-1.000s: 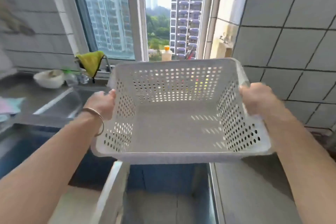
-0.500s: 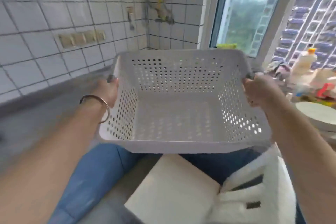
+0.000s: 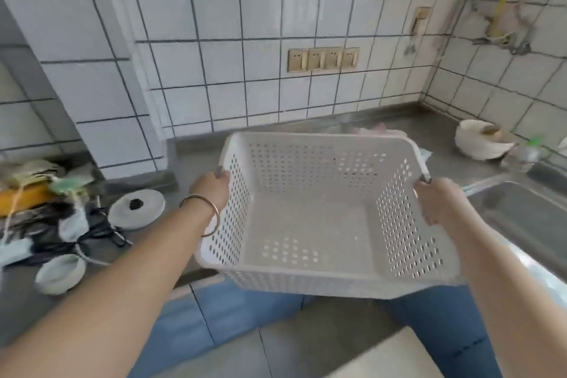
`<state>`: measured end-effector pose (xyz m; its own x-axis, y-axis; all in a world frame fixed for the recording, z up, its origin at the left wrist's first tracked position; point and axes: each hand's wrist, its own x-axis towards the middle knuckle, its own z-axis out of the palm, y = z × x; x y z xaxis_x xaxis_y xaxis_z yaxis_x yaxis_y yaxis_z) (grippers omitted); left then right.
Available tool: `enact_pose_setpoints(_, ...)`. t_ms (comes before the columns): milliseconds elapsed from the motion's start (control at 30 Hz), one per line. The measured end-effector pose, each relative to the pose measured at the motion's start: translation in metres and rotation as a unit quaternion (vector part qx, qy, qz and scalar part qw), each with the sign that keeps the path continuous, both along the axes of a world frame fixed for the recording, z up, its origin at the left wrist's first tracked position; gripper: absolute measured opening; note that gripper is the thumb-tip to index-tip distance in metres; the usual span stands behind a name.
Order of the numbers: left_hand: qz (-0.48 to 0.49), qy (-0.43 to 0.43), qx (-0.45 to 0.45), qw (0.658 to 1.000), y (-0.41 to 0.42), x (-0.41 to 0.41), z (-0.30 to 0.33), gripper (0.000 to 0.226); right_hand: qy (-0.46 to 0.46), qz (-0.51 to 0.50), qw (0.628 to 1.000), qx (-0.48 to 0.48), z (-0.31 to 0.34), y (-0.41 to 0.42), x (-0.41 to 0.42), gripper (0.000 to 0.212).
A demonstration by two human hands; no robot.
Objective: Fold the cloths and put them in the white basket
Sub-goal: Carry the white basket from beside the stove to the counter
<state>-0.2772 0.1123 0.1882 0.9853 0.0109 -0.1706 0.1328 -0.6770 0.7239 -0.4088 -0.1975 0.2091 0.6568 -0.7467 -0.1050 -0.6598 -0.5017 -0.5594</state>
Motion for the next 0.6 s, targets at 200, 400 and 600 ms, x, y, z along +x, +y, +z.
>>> enact_pose_setpoints(200,0.077,0.036,0.010,0.996,0.025,0.088,-0.017,0.051,0.004,0.077,0.997,0.027,-0.019,0.007,0.138,0.040)
enact_pose_setpoints(400,0.104,0.070,0.014,0.992,0.049,0.176,-0.037,0.048,0.043,0.111,0.992,0.053,-0.040,0.025,0.255,0.033)
enact_pose_setpoints(600,0.100,0.093,0.021,0.990,0.068,0.273,-0.060,0.042,0.049,0.090,0.987,0.120,-0.055,0.045,0.344,0.022)
